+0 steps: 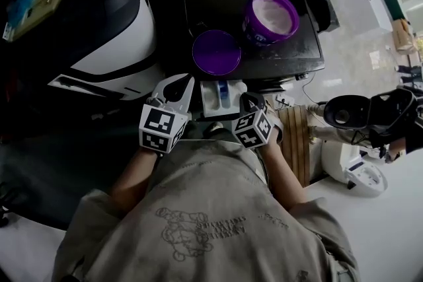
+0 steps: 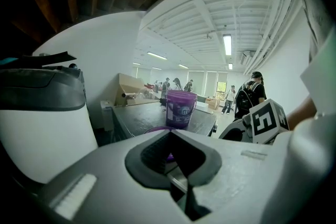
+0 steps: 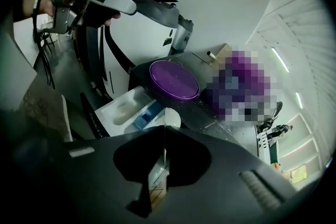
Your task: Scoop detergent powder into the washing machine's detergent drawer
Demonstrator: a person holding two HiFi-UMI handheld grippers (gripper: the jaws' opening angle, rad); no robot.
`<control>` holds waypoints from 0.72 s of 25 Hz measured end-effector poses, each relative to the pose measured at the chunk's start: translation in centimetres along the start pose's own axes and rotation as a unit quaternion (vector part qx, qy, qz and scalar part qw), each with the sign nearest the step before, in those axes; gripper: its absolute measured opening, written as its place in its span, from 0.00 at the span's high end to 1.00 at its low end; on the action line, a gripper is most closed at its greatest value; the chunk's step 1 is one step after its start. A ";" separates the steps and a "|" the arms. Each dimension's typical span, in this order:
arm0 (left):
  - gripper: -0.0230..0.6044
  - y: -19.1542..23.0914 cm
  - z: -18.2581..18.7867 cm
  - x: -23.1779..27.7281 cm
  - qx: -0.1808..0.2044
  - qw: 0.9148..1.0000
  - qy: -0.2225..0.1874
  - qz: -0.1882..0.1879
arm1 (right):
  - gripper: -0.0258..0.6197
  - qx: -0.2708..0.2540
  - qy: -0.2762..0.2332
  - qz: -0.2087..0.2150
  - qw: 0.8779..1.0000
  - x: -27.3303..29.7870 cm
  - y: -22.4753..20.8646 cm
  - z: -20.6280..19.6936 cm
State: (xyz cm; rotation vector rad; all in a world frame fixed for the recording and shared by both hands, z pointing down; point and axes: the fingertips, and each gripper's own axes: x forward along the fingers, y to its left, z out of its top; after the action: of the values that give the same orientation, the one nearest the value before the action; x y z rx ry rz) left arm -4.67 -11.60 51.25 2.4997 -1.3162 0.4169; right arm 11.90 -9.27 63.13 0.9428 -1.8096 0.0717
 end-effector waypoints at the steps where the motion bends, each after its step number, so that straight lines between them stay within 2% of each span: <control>1: 0.96 0.0 -0.1 -0.1 -0.001 1.000 -0.001 0.001 | 0.91 -0.007 0.002 -0.004 1.000 0.0 0.0 0.1; 10: 0.96 0.2 -0.6 -0.5 -0.006 1.000 -0.009 -0.003 | 0.91 -0.067 0.022 -0.050 0.996 -1.2 -0.4 0.6; 18: 0.96 0.2 -0.6 -0.2 -0.011 1.000 -0.015 -0.009 | 0.91 -0.094 0.032 -0.073 0.992 -2.1 -0.7 1.3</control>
State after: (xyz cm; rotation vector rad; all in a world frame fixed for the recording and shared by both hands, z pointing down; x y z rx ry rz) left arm -4.99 -11.34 51.73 2.5073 -1.3005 0.3594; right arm 11.64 -9.19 60.50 0.9232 -1.6517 -0.1557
